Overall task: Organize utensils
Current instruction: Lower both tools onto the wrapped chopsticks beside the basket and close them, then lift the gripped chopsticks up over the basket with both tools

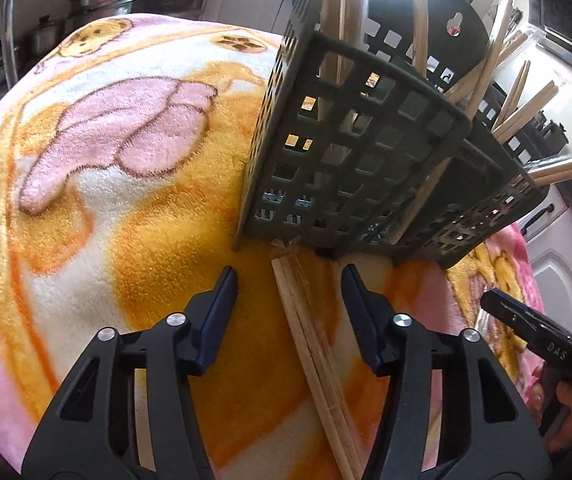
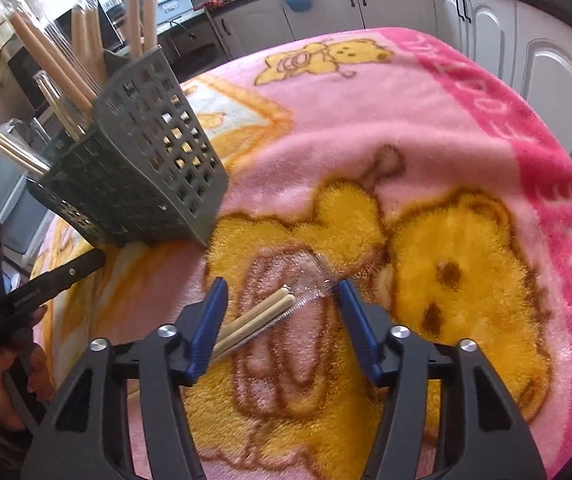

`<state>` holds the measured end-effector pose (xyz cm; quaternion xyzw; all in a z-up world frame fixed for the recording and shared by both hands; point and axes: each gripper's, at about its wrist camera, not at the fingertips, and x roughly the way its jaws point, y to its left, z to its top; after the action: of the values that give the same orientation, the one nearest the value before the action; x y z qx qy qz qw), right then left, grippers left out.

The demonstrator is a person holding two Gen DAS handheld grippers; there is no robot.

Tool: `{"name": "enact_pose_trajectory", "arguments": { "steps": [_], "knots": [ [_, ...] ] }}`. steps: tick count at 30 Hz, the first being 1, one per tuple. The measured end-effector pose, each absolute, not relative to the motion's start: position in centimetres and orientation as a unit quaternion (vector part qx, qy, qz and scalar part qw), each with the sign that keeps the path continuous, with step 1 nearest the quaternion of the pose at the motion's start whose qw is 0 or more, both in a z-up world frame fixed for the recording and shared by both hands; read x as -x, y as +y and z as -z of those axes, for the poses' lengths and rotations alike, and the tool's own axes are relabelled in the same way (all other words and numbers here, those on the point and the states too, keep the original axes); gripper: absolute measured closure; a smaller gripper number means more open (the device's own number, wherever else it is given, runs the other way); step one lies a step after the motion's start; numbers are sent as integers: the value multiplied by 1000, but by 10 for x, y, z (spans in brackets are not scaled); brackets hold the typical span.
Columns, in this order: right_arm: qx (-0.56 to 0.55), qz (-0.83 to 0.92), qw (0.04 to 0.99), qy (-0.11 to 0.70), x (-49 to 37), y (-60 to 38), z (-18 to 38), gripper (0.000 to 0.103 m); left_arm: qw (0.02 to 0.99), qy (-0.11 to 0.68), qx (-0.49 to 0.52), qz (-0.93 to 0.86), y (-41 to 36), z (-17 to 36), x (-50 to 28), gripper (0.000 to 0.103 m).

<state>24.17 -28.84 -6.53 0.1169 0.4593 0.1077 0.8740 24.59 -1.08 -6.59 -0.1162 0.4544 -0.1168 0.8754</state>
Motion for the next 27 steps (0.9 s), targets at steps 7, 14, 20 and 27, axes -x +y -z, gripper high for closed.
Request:
{"name": "enact_pose_trajectory", "arguments": {
  "steps": [7, 14, 20, 27],
  "knots": [
    [-89, -98, 882, 453, -244, -284, 68, 68, 880, 452, 107, 100, -7, 68, -246, 77],
    [-101, -110, 883, 446, -243, -284, 67, 94, 876, 455, 126, 103, 7, 71, -246, 89],
    [-111, -138, 886, 428, -235, -278, 58, 96, 863, 461, 167, 125, 25, 74, -246, 93],
    [-97, -166, 910, 369, -218, -267, 21, 97, 875, 428, 174, 144, 34, 47, -221, 97]
  ]
}}
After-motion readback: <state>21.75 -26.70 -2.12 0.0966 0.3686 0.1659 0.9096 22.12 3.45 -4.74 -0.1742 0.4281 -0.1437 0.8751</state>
